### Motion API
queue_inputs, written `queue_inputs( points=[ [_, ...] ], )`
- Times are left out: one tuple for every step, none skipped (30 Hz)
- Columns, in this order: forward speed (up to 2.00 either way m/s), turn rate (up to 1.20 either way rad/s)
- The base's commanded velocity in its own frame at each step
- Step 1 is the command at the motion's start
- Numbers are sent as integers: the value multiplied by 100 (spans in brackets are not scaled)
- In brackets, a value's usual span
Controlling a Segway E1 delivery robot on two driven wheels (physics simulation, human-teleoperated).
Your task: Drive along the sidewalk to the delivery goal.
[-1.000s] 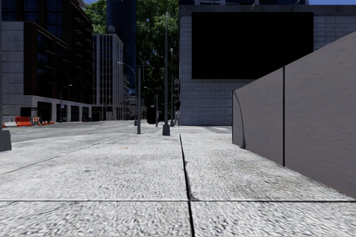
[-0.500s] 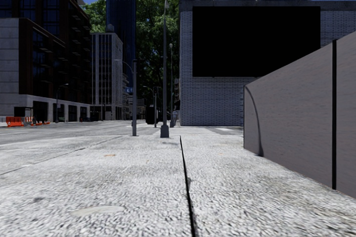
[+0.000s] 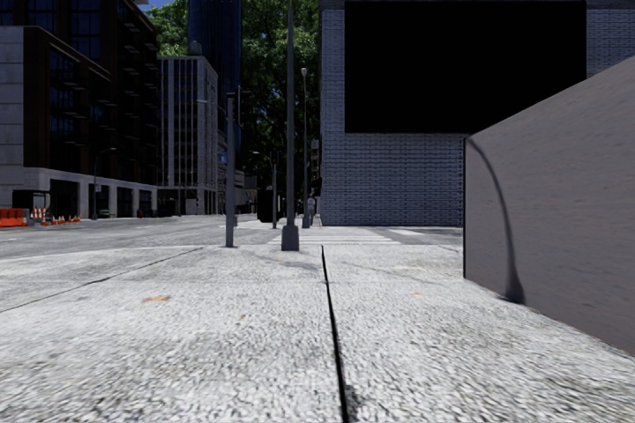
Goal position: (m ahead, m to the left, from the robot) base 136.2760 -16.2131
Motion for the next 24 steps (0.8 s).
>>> queue_inputs(
  points=[
    [200, 0],
    [200, 0],
    [200, 0],
    [200, 0],
    [200, 0],
    [200, 0],
    [200, 0],
    [200, 0],
    [200, 0],
    [200, 0],
    [200, 0],
    [200, 0],
    [200, 0],
    [200, 0],
    [200, 0],
    [200, 0],
    [200, 0],
    [200, 0],
    [200, 0],
    [200, 0],
    [200, 0],
    [200, 0],
    [200, 0],
    [200, 0]
  ],
)
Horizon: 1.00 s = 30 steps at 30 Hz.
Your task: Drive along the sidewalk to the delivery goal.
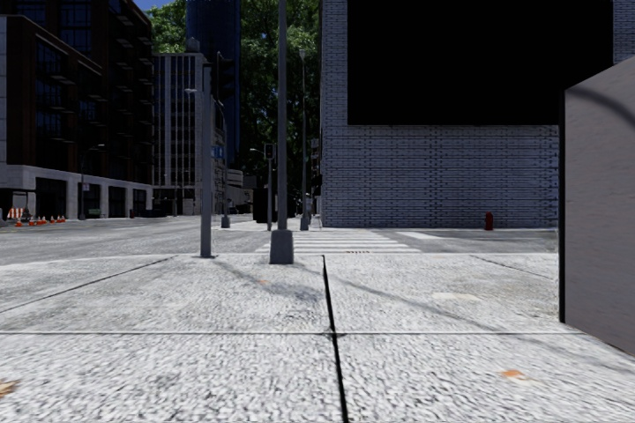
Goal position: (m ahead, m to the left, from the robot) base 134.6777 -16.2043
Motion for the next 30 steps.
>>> queue_inputs(
  points=[
    [200, 0],
    [200, 0],
    [200, 0],
    [200, 0],
    [200, 0],
    [200, 0],
    [200, 0],
    [200, 0],
    [200, 0],
    [200, 0],
    [200, 0],
    [200, 0],
    [200, 0],
    [200, 0],
    [200, 0],
    [200, 0],
    [200, 0],
    [200, 0],
    [200, 0],
    [200, 0],
    [200, 0],
    [200, 0],
    [200, 0],
    [200, 0],
    [200, 0],
    [200, 0],
    [200, 0],
    [200, 0],
    [200, 0],
    [200, 0]
  ],
)
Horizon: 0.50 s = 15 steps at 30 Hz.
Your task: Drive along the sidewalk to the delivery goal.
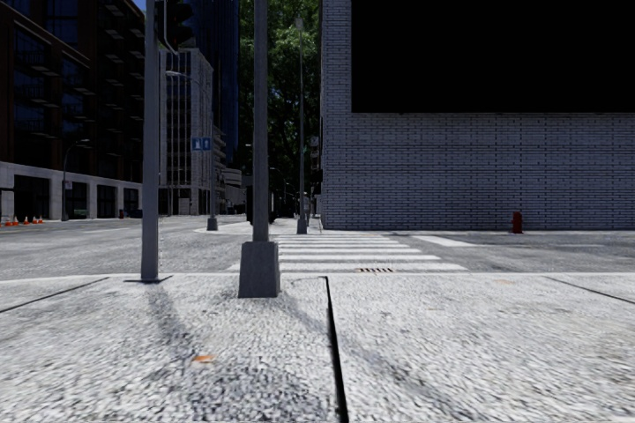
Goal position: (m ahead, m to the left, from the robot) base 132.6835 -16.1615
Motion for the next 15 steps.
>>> queue_inputs(
  points=[
    [200, 0],
    [200, 0],
    [200, 0],
    [200, 0],
    [200, 0],
    [200, 0],
    [200, 0],
    [200, 0],
    [200, -2],
    [200, -2],
    [200, 0],
    [200, 0],
    [200, 0],
    [200, 0],
    [200, 0]
  ],
)
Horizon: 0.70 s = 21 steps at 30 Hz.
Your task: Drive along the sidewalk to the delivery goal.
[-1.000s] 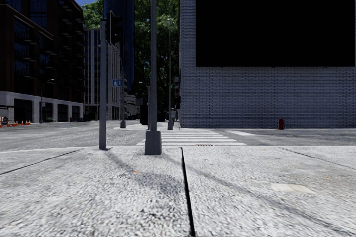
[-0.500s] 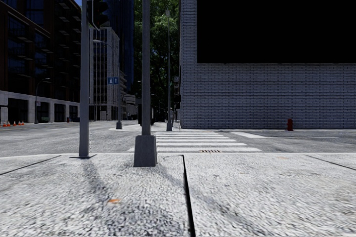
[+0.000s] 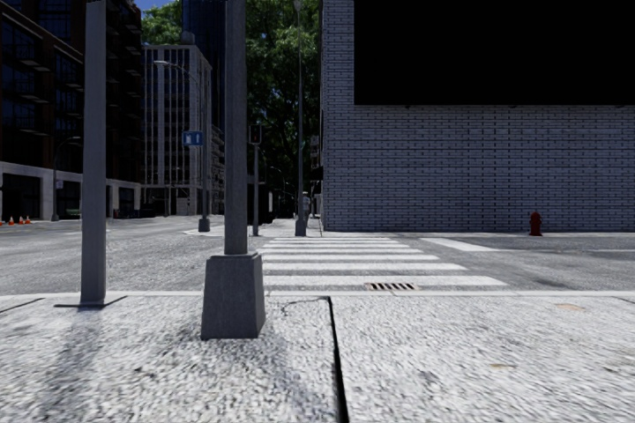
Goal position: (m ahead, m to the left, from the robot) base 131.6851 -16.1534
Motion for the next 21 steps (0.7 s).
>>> queue_inputs(
  points=[
    [200, 0],
    [200, 0],
    [200, 0],
    [200, 0],
    [200, 0],
    [200, 0],
    [200, 0],
    [200, 0],
    [200, 0],
    [200, 0],
    [200, 0],
    [200, 0],
    [200, 0],
    [200, 0],
    [200, -25],
    [200, -43],
    [200, -50],
    [200, -50],
    [200, -51],
    [200, -51],
    [200, -51]
  ],
)
